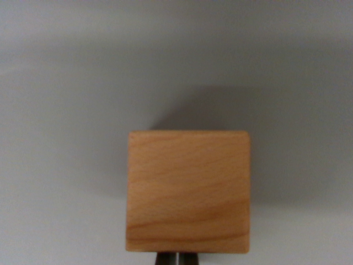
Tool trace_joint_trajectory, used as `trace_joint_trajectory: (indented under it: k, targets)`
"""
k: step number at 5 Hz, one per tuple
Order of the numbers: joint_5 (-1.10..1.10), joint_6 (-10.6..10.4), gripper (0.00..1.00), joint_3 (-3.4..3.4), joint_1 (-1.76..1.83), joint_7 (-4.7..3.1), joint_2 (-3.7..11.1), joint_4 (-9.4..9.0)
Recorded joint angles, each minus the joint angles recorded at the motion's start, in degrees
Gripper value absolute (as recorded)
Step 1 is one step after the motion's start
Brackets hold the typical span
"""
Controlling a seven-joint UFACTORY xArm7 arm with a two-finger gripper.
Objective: Push wooden cube
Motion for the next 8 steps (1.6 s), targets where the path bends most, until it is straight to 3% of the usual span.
trace_joint_trajectory:
  k: [1,2,3,4,5,8]
  targets:
    - [-0.09,0.9,1.00,-0.14,-0.01,-0.16,1.44,2.37]
    - [-0.09,0.9,1.00,-0.14,-0.01,-0.16,1.44,2.37]
    - [-0.16,1.7,1.00,-0.26,-0.02,-0.29,2.69,4.42]
    - [-0.16,1.7,1.00,-0.26,-0.02,-0.29,2.69,4.42]
    - [-0.23,2.5,1.00,-0.38,-0.03,-0.41,3.83,6.30]
    - [-0.29,3.1,1.00,-0.47,-0.04,-0.52,4.77,7.85]
